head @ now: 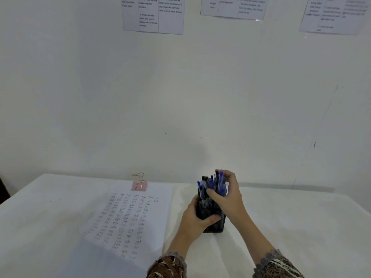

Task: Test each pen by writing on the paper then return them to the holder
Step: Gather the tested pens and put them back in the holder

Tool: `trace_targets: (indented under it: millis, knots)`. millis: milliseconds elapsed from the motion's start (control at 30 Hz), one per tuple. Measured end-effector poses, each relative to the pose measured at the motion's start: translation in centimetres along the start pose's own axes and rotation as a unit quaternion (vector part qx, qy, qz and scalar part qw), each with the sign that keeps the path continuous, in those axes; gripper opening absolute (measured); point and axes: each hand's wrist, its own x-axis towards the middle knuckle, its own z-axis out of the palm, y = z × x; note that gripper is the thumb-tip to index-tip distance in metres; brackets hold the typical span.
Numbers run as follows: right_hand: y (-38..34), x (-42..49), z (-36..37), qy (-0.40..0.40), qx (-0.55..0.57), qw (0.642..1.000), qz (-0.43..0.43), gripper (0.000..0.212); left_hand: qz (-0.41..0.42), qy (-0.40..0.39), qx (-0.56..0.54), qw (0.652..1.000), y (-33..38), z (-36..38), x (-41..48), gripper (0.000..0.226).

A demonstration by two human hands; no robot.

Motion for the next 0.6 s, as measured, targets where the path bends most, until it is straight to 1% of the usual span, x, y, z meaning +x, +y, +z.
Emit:
trace_targets:
  millis: [167,300,367,433,500,567,600]
  knots:
    - [0.0,-0.1,0.4,0.027,-0.009,0.999,-0.036,0.052,0.002,-0.006,-0.002,1.000,0.0,-0.1,0.0,0.063]
    - [0.0,-0.3,0.6,0.021,-0.080,0.993,-0.084,0.029,-0.002,-0.016,-0.002,1.000,0.0,-0.1,0.1,0.068]
    - [-0.1,-0.5,0.6,0.012,-0.103,0.992,-0.078,0.026,-0.008,-0.024,-0.007,1.000,-0.1,-0.2,0.2,0.067]
    - [-0.4,-0.6,0.6,0.020,-0.085,0.993,-0.078,0.027,-0.016,-0.039,-0.014,0.999,0.1,-0.4,0.3,0.063]
    - [-0.8,-0.3,0.5,0.055,-0.033,0.993,-0.099,0.025,-0.020,-0.054,-0.015,0.998,0.3,-0.5,0.3,0.062]
    - [-1.0,0.2,0.4,0.072,-0.017,0.991,-0.112,0.024,-0.010,-0.058,-0.023,0.998,0.5,-0.7,0.2,0.071]
    - [-1.2,0.4,0.4,0.058,-0.044,0.991,-0.108,0.024,-0.002,-0.054,-0.028,0.998,0.6,-0.7,0.1,0.078]
